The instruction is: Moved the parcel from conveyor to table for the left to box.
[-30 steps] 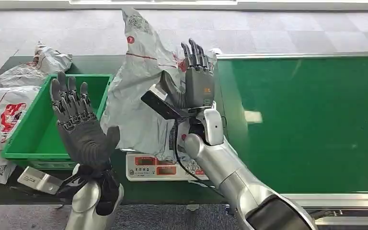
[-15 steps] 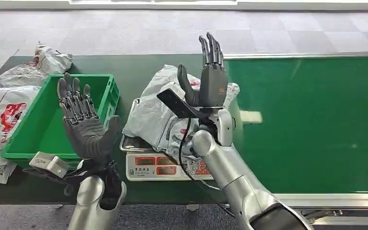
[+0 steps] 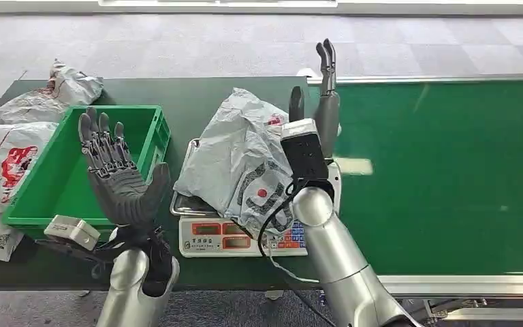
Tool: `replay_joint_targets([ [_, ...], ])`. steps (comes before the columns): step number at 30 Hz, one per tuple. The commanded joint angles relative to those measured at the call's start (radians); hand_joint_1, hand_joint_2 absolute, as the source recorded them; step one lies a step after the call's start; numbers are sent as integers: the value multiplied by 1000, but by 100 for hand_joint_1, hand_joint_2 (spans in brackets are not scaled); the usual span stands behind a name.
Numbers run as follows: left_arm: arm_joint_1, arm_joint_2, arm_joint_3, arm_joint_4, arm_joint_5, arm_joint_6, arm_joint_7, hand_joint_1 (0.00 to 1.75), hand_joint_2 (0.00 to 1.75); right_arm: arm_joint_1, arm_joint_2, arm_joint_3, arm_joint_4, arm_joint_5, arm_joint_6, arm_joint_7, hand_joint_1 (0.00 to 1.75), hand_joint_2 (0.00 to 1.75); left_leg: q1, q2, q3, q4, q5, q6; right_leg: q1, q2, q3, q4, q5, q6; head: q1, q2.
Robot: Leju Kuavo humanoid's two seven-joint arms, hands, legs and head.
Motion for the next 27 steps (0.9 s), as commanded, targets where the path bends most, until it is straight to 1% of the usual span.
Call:
replay_joint_targets([
  [1, 17, 17, 30, 16, -25, 21, 9, 0, 175, 54, -20, -49, -128, 64, -151, -90, 0, 0, 0, -1, 3, -2, 0, 0, 1, -2, 3, -2, 0, 0, 0, 0],
  [2, 13, 22, 22, 33, -33, 24, 18, 0, 175, 101, -11, -98, -258, 136, -203, -147, 0, 0, 0, -1, 3, -3, 0, 0, 1, -3, 4, -3, -1, 0, 0, 0],
  [3, 11, 25, 17, 42, -43, 28, 24, 0, 175, 129, -11, -120, -348, 175, -203, -147, 0, 0, 0, -3, 4, -3, 0, 1, 1, -4, 5, -3, -1, 0, 0, 0],
  [4, 11, 25, 17, 42, -43, 28, 24, 0, 175, 129, -11, -120, -348, 175, -203, -147, 0, 0, 0, -5, 1, -1, 0, 0, 0, -7, 3, -1, -2, 0, 0, 0],
  [5, 11, 25, 17, 42, -43, 28, 24, 0, 175, 129, -11, -120, -348, 175, -203, -147, 0, 0, 0, -6, 2, -2, 0, 1, 1, -8, 5, -2, -2, 0, 0, 0],
  [6, 9, 22, 18, 61, -59, 34, 24, 0, 175, 185, -11, -142, -514, 237, -203, -147, 0, 175, 0, -5, 2, -1, 0, 1, 0, -6, 3, -1, -2, 0, 0, 0],
  [7, 7, 24, 17, 66, -68, 37, 29, 0, 175, 199, -11, -146, -573, 255, -203, -147, 0, 175, 0, -4, 3, -2, -1, 1, 0, -5, 4, -2, -2, 0, 0, 0],
  [9, -29, 41, 19, 138, -165, 94, 65, 0, 175, 256, -11, -153, -746, 282, -203, -147, 0, 175, 0, -8, 2, -2, -1, 1, 1, -10, 5, -2, -3, 0, 0, 0],
  [10, -44, 45, 23, 161, -172, 94, 71, 0, 175, 269, -11, -146, -774, 286, -203, -147, 0, 175, 0, -9, 1, -1, 0, 1, 0, -11, 3, -1, -2, 0, 0, 0],
  [11, -85, 59, 26, 221, -231, 120, 86, 0, 175, 290, -11, -140, -828, 293, -203, -147, 0, 175, -1, -9, -1, -1, 0, 1, -1, -11, 2, 0, -2, 0, 0, 0],
  [12, -131, 66, 28, 283, -265, 119, 103, 0, 175, 305, -11, -127, -866, 296, -203, -147, 0, 175, 0, -10, 1, -2, 0, 1, 0, -13, 4, -2, -3, 0, 0, 0],
  [14, -202, 71, 41, 377, -295, 99, 106, 0, 175, 322, -11, -97, -908, 272, -203, -147, 0, 175, 0, -10, 2, -2, 0, 1, 0, -12, 5, -2, -3, 0, 0, 0],
  [15, -202, 71, 41, 377, -295, 99, 106, 0, 175, 322, -11, -97, -908, 272, -203, -147, 0, 175, 0, -10, 2, -3, 0, 1, 0, -13, 6, -3, -2, 0, 0, 0],
  [17, -202, 71, 41, 377, -295, 99, 106, 0, 175, 322, -11, -97, -908, 272, -203, -147, 0, 175, -1, -5, 0, -1, -1, 1, 0, -8, 2, -1, -1, 1, 0, 0],
  [19, -241, 74, 36, 421, -318, 92, 114, 0, 175, 323, -11, -88, -925, 269, -203, -147, 0, 175, 0, -4, 3, -3, 0, 2, 0, -7, 4, -3, 0, 0, 0, 0],
  [22, -329, 81, 5, 518, -418, 66, 151, 0, 175, 336, -11, -55, -944, 244, -203, -147, 0, 175, 0, -5, 0, -1, 0, 1, 0, -8, 2, -1, -1, 0, 0, 0],
  [23, -364, 85, -17, 557, -436, 33, 167, 0, 175, 334, -11, -16, -973, 294, -203, -74, 0, 175, 0, -7, 1, -2, 1, 1, 1, -10, 3, -2, -1, 0, 0, 0],
  [24, -397, 82, -35, 605, -480, 12, 192, 0, 175, 350, -11, -41, -924, 216, -203, -147, 0, 175, 0, -6, 2, -2, 1, 1, 0, -10, 4, -2, -1, 0, 0, 0],
  [25, -397, 82, -35, 605, -480, 12, 192, 0, 175, 350, -11, -41, -924, 216, -203, -147, 0, 175, 0, -5, 1, -1, 1, 2, 0, -8, 3, -1, -1, 0, 0, 0],
  [26, -429, 83, -51, 654, -485, 1, 190, 0, 175, 369, -11, -29, -920, 215, -203, -147, 0, 175, 0, -6, 3, -2, 1, 2, 1, -10, 6, -3, 0, 0, 0, 0],
  [27, -447, 88, -69, 685, -521, -22, 220, 0, 175, 362, -11, -28, -906, 212, -203, -141, 0, 175, 0, -5, 3, -3, 1, 2, 0, -9, 5, -3, 0, 0, 0, 0],
])
